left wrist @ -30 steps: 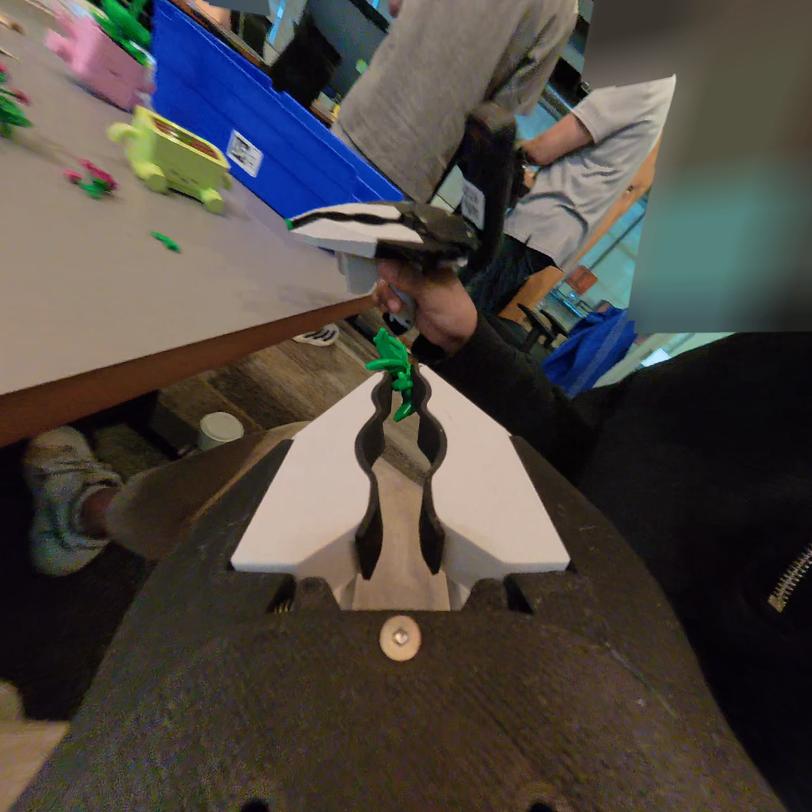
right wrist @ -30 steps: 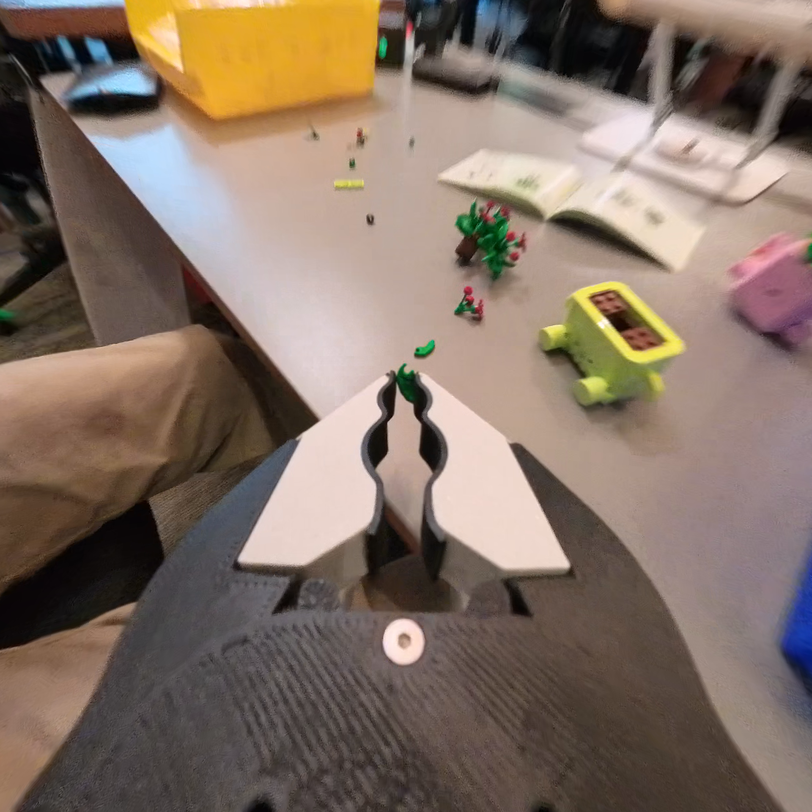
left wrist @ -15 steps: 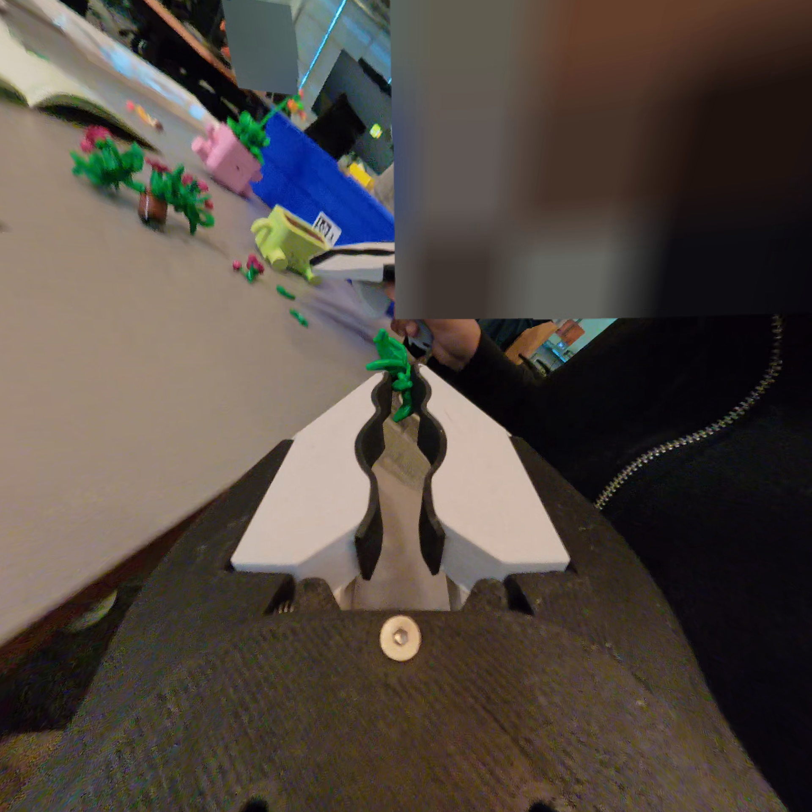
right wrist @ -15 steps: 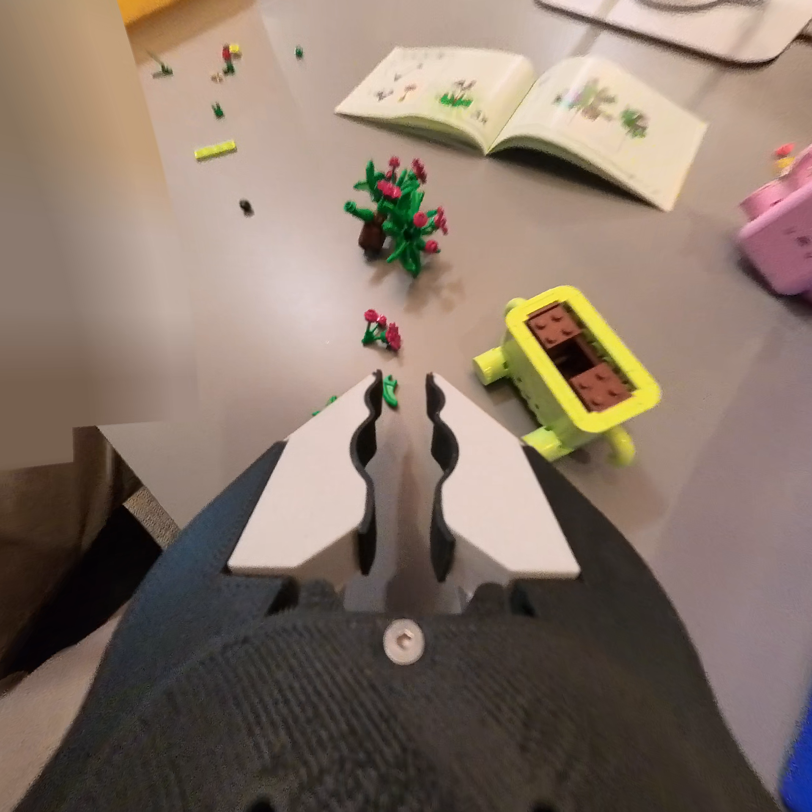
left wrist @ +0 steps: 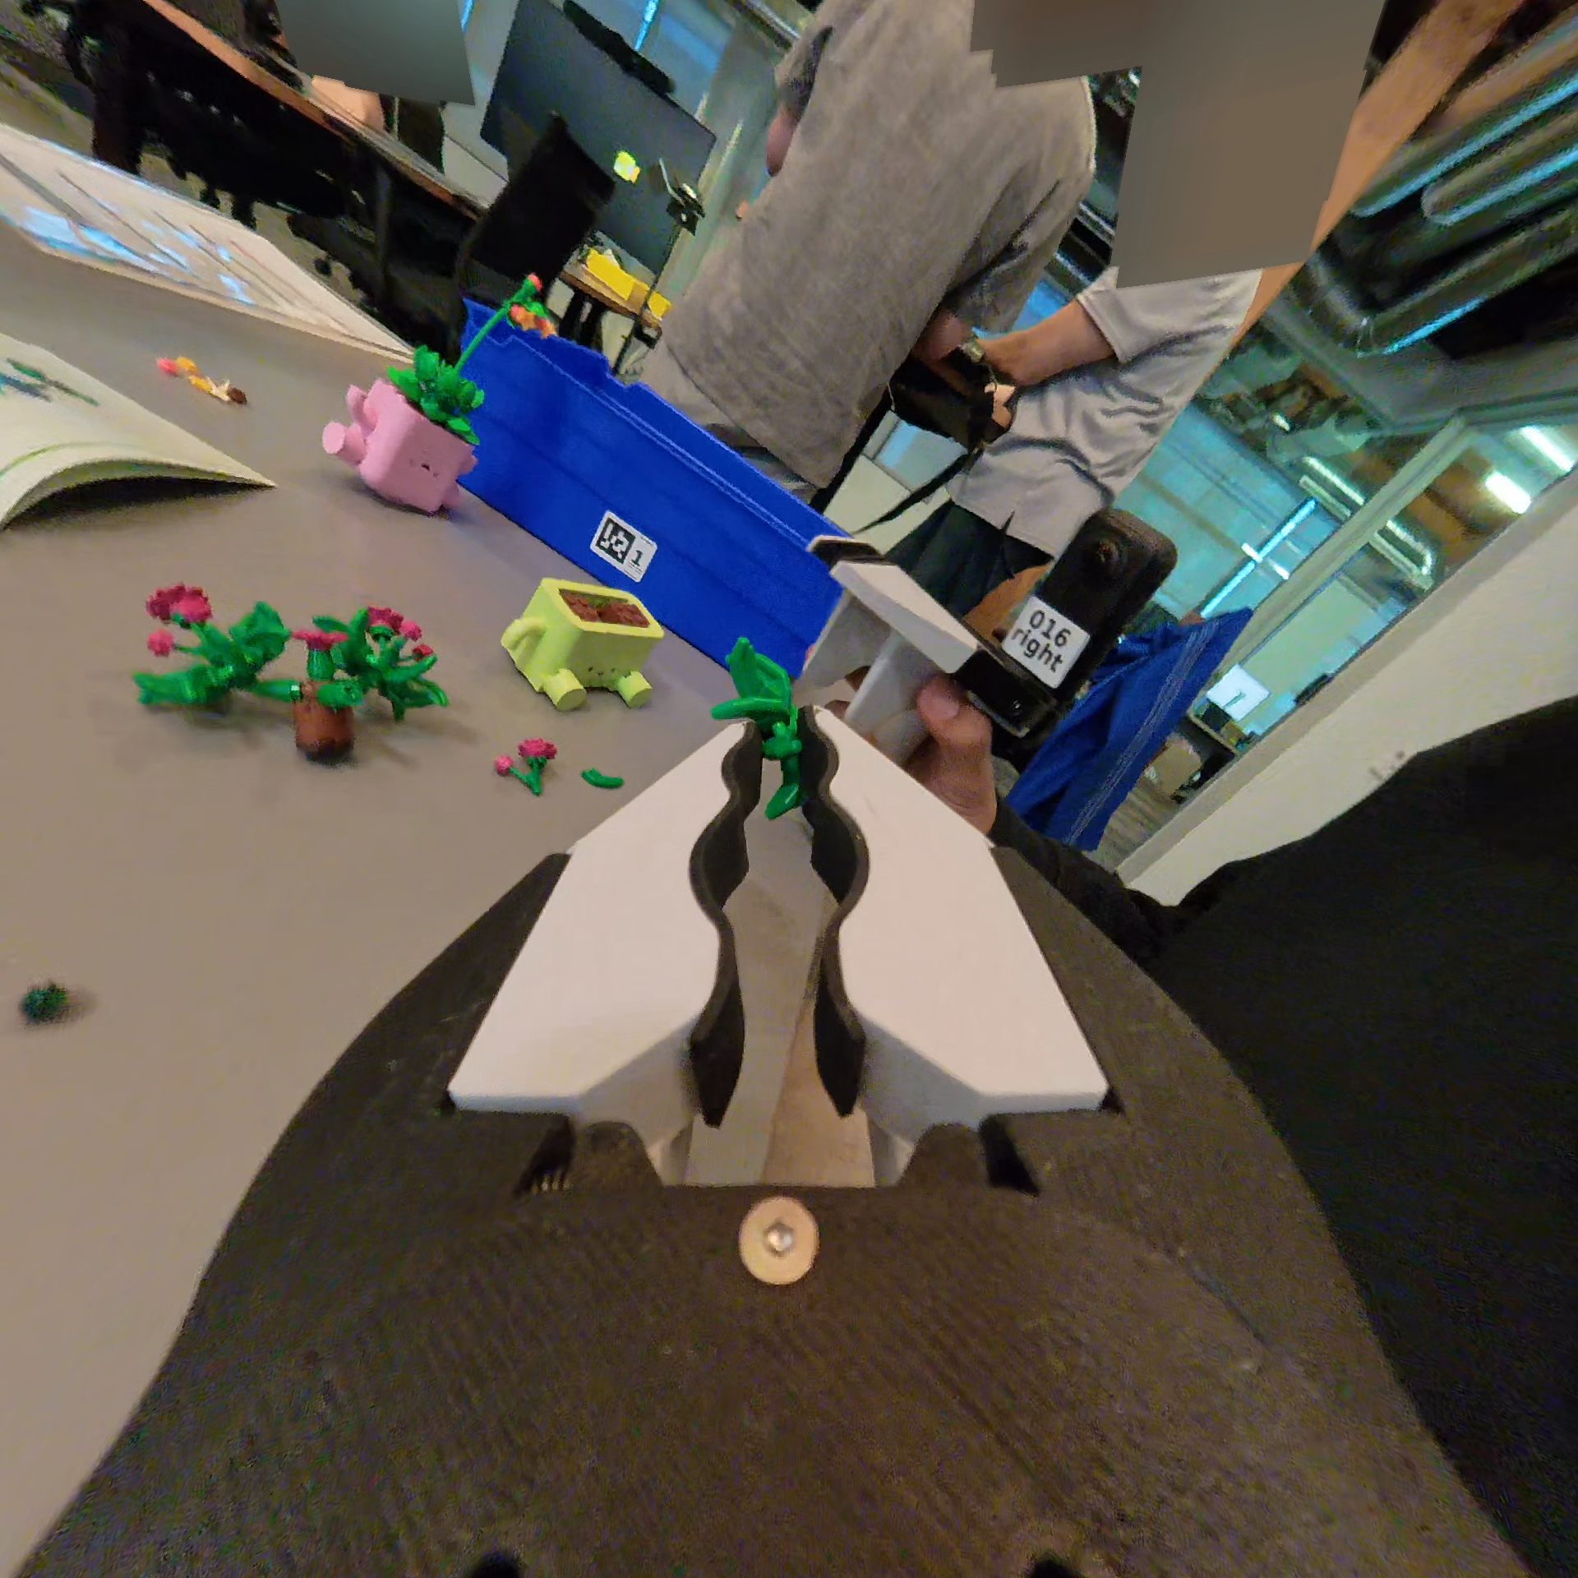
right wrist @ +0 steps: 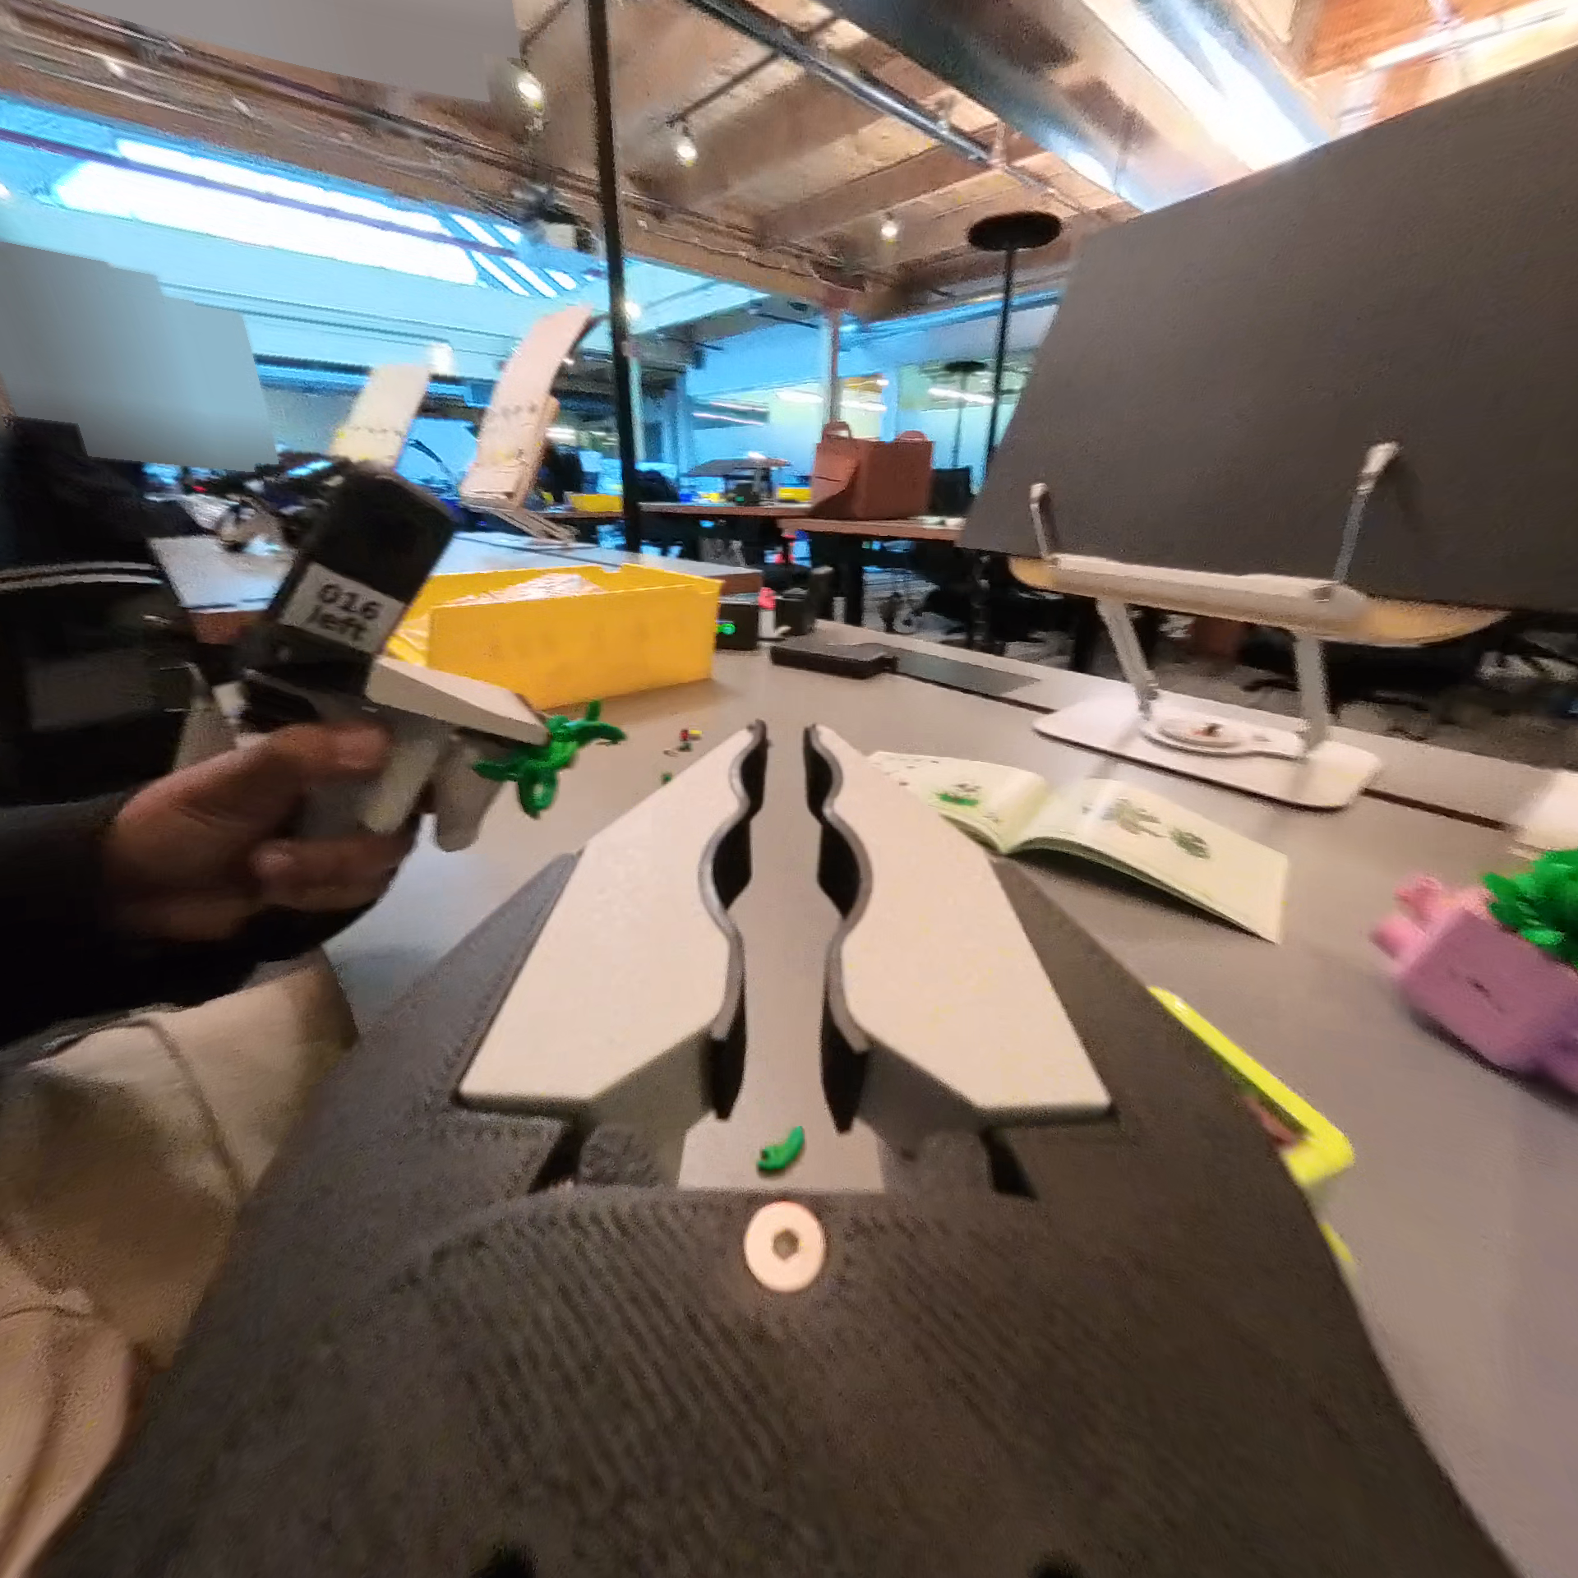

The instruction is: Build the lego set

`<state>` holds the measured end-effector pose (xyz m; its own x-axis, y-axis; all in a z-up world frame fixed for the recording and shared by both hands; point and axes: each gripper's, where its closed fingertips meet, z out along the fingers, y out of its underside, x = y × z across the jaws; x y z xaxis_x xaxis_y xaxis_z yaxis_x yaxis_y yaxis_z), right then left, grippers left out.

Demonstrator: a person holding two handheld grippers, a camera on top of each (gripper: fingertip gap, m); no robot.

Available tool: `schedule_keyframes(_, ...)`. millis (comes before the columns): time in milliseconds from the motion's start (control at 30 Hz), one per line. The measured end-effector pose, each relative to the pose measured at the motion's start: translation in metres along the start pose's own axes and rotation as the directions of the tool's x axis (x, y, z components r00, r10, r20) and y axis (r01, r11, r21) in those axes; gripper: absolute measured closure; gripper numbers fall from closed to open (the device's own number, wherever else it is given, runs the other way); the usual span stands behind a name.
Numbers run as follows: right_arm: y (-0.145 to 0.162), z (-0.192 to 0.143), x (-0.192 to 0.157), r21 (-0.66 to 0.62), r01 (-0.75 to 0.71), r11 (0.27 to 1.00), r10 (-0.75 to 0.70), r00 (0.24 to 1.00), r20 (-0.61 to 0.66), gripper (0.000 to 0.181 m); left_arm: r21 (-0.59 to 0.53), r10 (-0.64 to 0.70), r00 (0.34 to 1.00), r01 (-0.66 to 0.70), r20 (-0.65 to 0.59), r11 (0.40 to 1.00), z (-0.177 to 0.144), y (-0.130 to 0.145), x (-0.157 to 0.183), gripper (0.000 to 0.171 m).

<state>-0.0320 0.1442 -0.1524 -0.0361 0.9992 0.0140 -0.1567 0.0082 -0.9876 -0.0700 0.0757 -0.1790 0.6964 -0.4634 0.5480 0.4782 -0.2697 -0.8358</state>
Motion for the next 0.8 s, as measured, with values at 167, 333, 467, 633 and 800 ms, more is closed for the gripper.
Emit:
schedule_keyframes(167, 0.027, 0.014, -0.027, -0.123, -0.185, 0.975, 0.205, 0.963, 0.172, 0.158, 0.051, -0.019, 0.993, 0.026, -0.120, 0.998, -0.005, -0.002, -0.001, 0.165)
schedule_keyframes(333, 0.017, 0.008, -0.051, -0.070, -0.320, 0.945, 0.327, 0.906, 0.270, 0.164, 0.149, -0.230, 0.925, 0.285, -0.301, 0.947, -0.012, -0.016, 0.004, 0.165)
schedule_keyframes(467, 0.028, 0.006, -0.068, -0.120, -0.348, 0.930, 0.368, 0.875, 0.315, 0.168, 0.117, -0.311, 0.836, 0.401, -0.453, 0.908, -0.010, -0.014, 0.019, 0.165)
schedule_keyframes(633, 0.023, 0.006, -0.080, -0.099, -0.325, 0.941, 0.337, 0.859, 0.385, 0.172, 0.044, -0.310, 0.779, 0.395, -0.546, 0.917, -0.003, -0.002, 0.039, 0.165)
schedule_keyframes(800, 0.005, 0.002, -0.088, -0.081, -0.480, 0.873, 0.446, 0.722, 0.528, 0.164, 0.048, -0.267, 0.845, 0.325, -0.463, 0.945, 0.002, 0.006, 0.036, 0.165)
